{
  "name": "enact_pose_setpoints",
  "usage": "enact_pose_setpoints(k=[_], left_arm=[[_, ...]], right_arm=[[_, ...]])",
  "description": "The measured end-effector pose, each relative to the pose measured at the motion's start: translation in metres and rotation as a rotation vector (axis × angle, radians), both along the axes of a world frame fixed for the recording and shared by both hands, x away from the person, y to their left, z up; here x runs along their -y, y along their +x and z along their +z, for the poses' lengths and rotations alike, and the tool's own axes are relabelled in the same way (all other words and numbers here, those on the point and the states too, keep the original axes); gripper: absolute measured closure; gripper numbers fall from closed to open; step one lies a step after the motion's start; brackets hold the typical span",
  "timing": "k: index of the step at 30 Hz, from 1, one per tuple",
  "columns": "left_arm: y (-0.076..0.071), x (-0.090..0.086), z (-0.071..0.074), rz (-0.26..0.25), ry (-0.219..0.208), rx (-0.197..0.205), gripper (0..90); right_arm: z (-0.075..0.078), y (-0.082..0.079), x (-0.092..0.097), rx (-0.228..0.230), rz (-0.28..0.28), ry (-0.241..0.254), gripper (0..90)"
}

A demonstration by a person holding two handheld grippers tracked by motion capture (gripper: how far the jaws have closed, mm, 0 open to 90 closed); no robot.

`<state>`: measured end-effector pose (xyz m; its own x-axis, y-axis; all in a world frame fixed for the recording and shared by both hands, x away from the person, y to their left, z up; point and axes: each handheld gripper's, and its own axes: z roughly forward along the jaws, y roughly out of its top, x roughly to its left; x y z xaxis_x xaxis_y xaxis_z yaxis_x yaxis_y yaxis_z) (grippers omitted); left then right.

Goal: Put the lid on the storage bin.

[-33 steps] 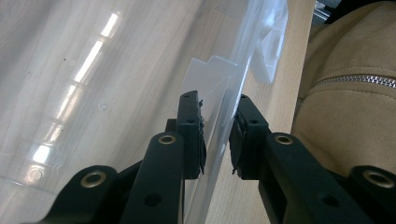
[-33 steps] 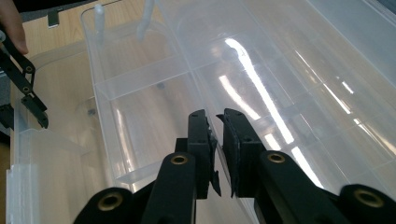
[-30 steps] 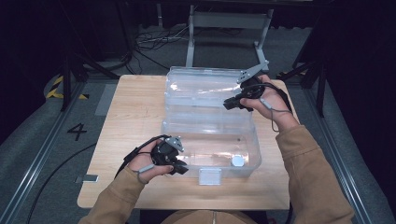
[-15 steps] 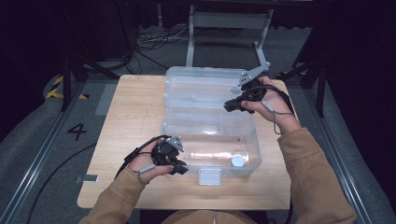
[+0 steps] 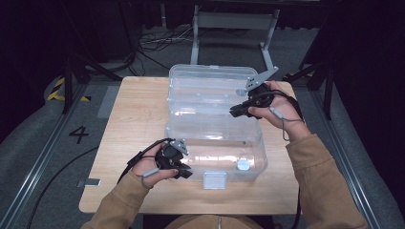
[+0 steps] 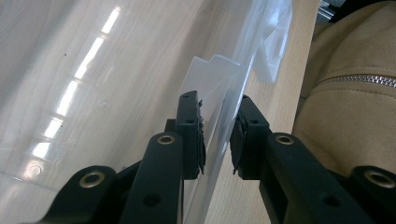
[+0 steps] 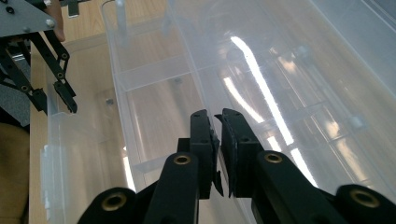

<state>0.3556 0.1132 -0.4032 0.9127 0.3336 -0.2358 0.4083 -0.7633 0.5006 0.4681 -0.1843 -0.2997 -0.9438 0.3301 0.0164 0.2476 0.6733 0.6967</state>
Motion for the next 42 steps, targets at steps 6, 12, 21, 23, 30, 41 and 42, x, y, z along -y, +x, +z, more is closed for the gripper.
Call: enact_pose_setpoints(k=[6, 12, 21, 23, 30, 41, 42], left_arm=[[0.000, 0.000, 0.000, 0.003, 0.004, -0.002, 75.4], [0.000, 0.001, 0.000, 0.005, 0.008, -0.003, 75.3], [0.000, 0.001, 0.000, 0.007, 0.012, -0.004, 75.2], [0.000, 0.001, 0.000, 0.008, 0.010, -0.004, 75.2], [0.000, 0.001, 0.000, 0.008, 0.014, -0.004, 75.1], [0.000, 0.001, 0.000, 0.010, 0.017, -0.005, 74.9], [0.000, 0.002, 0.000, 0.010, 0.017, -0.005, 75.0]], right_arm=[[0.001, -0.006, 0.000, 0.009, 0.015, -0.005, 84.1], [0.002, -0.011, 0.000, 0.015, 0.025, -0.009, 84.3], [0.002, -0.018, 0.001, 0.014, 0.037, -0.016, 84.6], [0.002, -0.019, 0.001, 0.018, 0.041, -0.015, 84.8], [0.002, -0.024, 0.001, 0.022, 0.051, -0.020, 85.0], [0.001, -0.033, 0.003, 0.041, 0.054, -0.015, 84.8], [0.001, -0.034, 0.003, 0.042, 0.055, -0.016, 84.8]])
